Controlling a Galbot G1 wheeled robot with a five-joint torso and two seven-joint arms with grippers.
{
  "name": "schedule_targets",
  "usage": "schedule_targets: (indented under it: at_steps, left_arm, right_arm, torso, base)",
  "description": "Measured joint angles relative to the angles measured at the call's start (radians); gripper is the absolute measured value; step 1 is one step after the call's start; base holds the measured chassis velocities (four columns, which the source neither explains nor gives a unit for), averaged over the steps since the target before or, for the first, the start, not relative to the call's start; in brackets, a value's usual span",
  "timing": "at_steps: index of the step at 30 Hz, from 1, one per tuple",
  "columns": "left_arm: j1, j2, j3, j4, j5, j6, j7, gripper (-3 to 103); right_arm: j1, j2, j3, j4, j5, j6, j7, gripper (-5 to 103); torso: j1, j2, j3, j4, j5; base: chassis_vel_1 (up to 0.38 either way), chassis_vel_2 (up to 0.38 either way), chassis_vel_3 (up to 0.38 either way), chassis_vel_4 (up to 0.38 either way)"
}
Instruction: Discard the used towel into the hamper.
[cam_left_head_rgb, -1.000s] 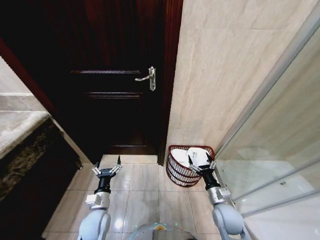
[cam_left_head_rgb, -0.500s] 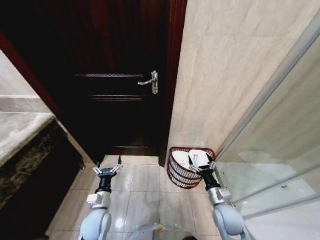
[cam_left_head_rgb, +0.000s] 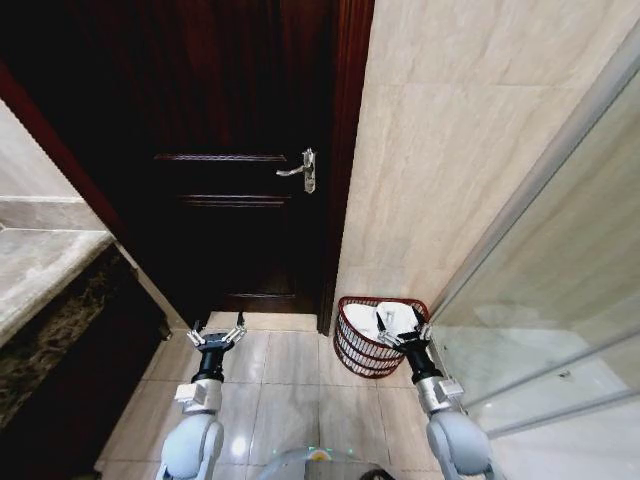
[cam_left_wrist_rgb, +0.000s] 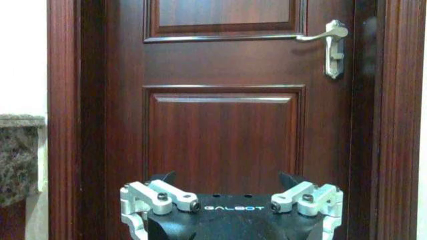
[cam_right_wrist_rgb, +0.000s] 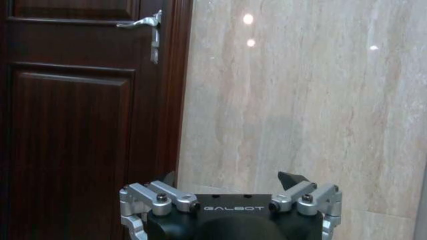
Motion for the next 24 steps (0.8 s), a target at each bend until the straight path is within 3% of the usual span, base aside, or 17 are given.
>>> schedule_targets:
  at_steps: [24]
  left_arm:
    - [0.006, -0.005, -0.001, -0.017, 0.001, 0.006, 0.003, 100]
  right_arm:
    - [-0.040, 0.003, 0.001, 0.026, 0.000, 0.017, -0.003, 100]
  torso:
    - [0.049, 0.112, 0.062, -0.0001, 0.0000]
  base:
    - [0.040, -0.043, -0.044, 0.042]
